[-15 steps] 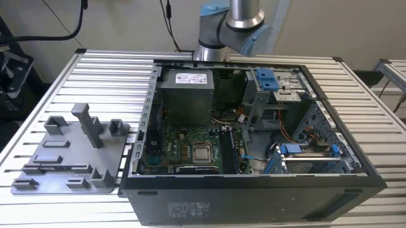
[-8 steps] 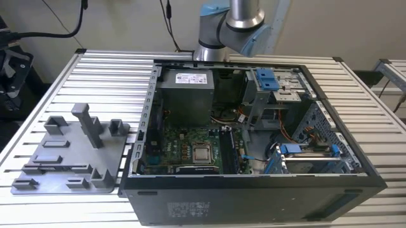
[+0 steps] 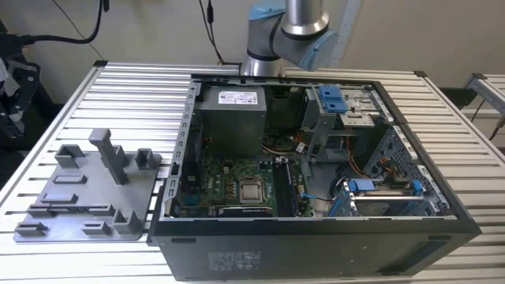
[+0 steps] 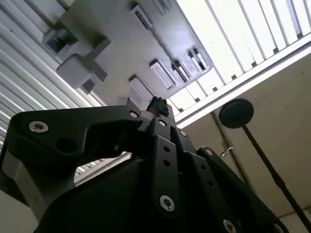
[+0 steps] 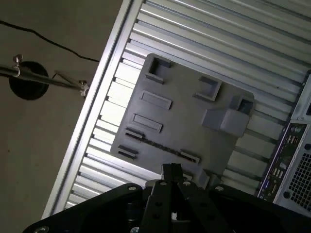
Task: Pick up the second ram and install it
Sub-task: 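Pick up the second ram and move it above second insertion slot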
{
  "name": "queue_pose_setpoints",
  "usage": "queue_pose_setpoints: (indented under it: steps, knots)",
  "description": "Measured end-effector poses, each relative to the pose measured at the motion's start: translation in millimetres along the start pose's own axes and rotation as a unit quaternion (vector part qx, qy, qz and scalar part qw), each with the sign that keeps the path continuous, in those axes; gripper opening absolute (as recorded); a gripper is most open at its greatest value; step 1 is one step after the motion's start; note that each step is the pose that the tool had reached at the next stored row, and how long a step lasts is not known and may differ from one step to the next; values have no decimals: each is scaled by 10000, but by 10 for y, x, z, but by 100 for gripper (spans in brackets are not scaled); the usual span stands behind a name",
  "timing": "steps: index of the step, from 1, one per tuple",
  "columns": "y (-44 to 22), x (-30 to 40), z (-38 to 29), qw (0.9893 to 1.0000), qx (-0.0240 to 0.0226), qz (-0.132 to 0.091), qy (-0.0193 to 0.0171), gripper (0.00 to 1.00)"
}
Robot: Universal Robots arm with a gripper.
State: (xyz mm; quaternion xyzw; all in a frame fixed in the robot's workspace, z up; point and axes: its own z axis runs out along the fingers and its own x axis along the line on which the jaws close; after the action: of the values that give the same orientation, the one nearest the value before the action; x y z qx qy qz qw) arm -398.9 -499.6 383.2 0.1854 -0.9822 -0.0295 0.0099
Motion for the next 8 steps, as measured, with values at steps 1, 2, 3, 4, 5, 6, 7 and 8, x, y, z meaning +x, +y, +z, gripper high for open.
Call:
queue_pose_setpoints:
  steps: [1,2,3,4,5,6,7,8]
  knots:
    - [0,0,0,10000,1,-82,5,11]
    - [0,0,0,9999,2,-168,10,11]
    - [0,0,0,9997,2,-251,15,11]
    - [0,0,0,9994,3,-335,20,11]
    - [0,0,1,9991,4,-417,25,11]
    - [0,0,0,9987,4,-500,30,11]
    - [0,0,1,9983,5,-579,35,11]
    - [0,0,1,9978,6,-663,40,11]
